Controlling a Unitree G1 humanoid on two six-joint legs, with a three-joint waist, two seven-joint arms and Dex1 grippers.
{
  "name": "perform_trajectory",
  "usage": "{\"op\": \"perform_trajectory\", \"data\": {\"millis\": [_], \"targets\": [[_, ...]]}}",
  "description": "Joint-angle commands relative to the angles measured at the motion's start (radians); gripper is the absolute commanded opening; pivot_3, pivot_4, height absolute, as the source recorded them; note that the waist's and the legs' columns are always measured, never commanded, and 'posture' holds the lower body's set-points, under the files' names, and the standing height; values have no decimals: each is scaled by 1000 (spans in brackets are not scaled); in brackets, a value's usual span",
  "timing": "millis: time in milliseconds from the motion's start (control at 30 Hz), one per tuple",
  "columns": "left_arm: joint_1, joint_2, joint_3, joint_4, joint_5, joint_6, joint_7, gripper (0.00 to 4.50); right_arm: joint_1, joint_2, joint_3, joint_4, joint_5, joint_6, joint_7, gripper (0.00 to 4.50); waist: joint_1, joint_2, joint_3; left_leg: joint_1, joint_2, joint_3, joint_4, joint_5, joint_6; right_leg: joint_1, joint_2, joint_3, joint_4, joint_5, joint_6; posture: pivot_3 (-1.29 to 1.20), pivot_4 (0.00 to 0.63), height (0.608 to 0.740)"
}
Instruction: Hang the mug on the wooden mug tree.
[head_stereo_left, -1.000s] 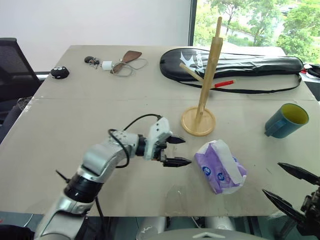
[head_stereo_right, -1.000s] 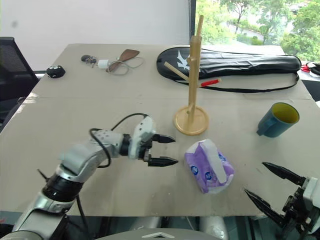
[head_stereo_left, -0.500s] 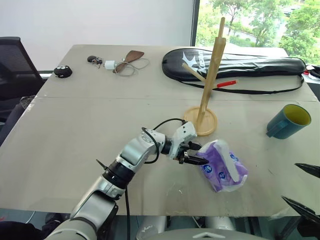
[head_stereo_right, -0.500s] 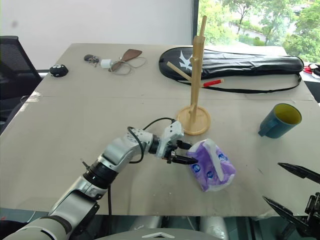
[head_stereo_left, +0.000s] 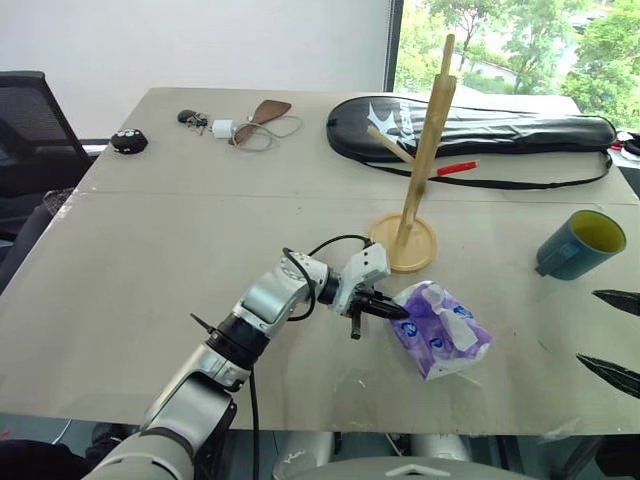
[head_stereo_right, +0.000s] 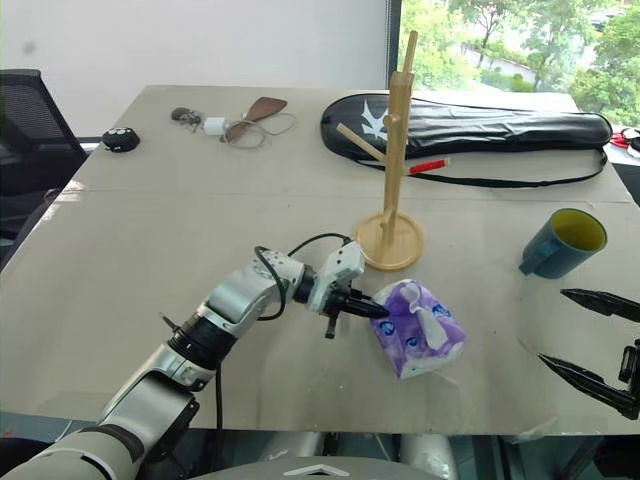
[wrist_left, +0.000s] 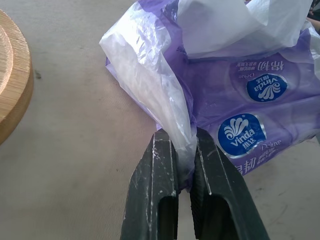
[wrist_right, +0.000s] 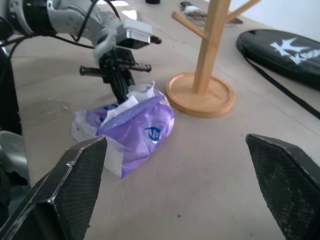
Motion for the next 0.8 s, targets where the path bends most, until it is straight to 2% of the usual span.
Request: {"op": "perform_trajectory", "data": {"millis": [33,233,300,433,533,667,800], "targets": [[6,9,7,-6,28,-50,-13,67,-16,18,14,-18,35,-3,45,4500,-1,0,0,0,0,0,0,0,0,0,0,0,0,0,0,0,150,740],[16,11,20,-13,31,-76,-24,67,-50,18,39,-17,30,7,56,4500,-2,0,0,0,0,0,0,0,0,0,0,0,0,0,0,0,150,740],[27,20,62,-38,-2,-85,-33,67,-53,25,48,-21,27,7,56,4500,-2,0,0,0,0,0,0,0,0,0,0,0,0,0,0,0,150,740],[85,68,237,-135,-133,-96,-60,67,-37,47,54,-35,21,-1,52,4500,-3,0,0,0,1,0,0,0,0,-1,0,0,0,0,0,0,150,740],[152,156,389,-207,-229,-45,-61,67,-18,74,57,-66,21,-4,35,4500,-4,0,0,-1,1,-1,0,0,0,-1,0,0,0,0,0,0,150,740],[276,325,555,-265,-275,40,-37,67,4,116,82,-140,18,-5,-7,4500,-7,1,0,0,1,-1,0,0,0,-1,-1,0,0,0,0,0,150,740],[361,397,704,-232,-296,76,32,67,8,152,138,-242,10,9,-86,4500,2,1,0,0,1,-2,0,0,0,-1,-2,-1,0,0,0,0,150,740]]}}
